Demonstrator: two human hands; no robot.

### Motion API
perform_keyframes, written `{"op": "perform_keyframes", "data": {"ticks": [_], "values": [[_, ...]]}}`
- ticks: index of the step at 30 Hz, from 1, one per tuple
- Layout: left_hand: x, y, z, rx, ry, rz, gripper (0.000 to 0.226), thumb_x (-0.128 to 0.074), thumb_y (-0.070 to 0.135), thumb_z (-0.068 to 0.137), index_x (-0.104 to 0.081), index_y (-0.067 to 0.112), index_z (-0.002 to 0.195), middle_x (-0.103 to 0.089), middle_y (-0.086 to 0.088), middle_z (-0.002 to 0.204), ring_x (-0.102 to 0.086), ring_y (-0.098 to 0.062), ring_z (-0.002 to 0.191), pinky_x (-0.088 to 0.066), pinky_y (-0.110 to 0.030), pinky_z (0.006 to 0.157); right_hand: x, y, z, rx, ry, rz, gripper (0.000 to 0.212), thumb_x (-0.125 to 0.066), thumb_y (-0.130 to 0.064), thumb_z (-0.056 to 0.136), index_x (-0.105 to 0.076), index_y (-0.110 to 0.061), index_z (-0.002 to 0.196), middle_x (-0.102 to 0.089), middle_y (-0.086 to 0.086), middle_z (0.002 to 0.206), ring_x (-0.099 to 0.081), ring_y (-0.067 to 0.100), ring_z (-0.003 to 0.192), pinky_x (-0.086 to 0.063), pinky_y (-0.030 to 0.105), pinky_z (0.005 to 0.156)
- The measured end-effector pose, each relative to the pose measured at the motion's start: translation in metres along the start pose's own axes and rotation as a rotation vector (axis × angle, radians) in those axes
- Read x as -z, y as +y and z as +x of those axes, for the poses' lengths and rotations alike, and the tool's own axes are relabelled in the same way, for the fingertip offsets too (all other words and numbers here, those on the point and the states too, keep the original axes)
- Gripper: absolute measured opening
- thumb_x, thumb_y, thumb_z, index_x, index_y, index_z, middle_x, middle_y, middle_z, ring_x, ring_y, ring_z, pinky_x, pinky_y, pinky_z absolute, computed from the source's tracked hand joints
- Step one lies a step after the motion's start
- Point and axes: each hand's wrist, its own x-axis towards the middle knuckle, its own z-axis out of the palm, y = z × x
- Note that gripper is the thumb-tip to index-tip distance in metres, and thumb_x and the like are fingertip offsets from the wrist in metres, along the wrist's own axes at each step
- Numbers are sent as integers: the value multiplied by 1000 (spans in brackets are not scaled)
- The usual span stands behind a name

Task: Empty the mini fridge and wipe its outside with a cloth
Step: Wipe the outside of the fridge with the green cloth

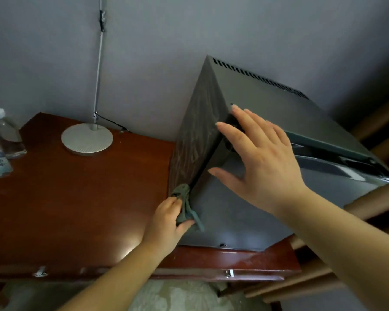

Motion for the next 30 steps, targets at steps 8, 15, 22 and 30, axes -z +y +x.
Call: {"op": "perform_keyframes", "data": {"ticks": [8, 15, 22, 30], "values": [[-61, -64, -31, 202, -120, 11, 49, -78, 34, 84, -65, 7, 121, -61, -7, 123, -57, -28, 114, -51, -40, 96, -29, -30, -17, -135, 103, -166, 82, -71, -64, 78, -48, -26, 148, -21, 18, 160, -23, 42, 149, -25, 58, 116], [-73, -86, -46, 362, -207, -31, 36, -73, 30, 84, -66, 14, 115, -65, -3, 114, -60, -23, 105, -50, -34, 89, -33, -35, -18, -188, 68, -173, 82, -69, -66, 78, -47, -29, 147, -19, 19, 159, -19, 42, 149, -20, 59, 118], [-48, -43, -29, 233, -49, -153, 57, -80, 24, 83, -61, 3, 132, -58, -9, 131, -52, -29, 123, -37, -29, 106, -30, -36, -17, -171, 82, -144, 80, -69, -65, 78, -49, -28, 146, -23, 18, 158, -22, 41, 147, -20, 56, 117], [20, 59, 34, -157, 284, -170, 55, -66, 55, 80, -67, 9, 110, -55, -2, 102, -51, -21, 98, -41, -26, 88, -12, -29, -20, -128, 124, 109, 85, -72, -47, 84, -37, -12, 152, -38, 7, 158, -31, 27, 149, -28, 44, 118]]}}
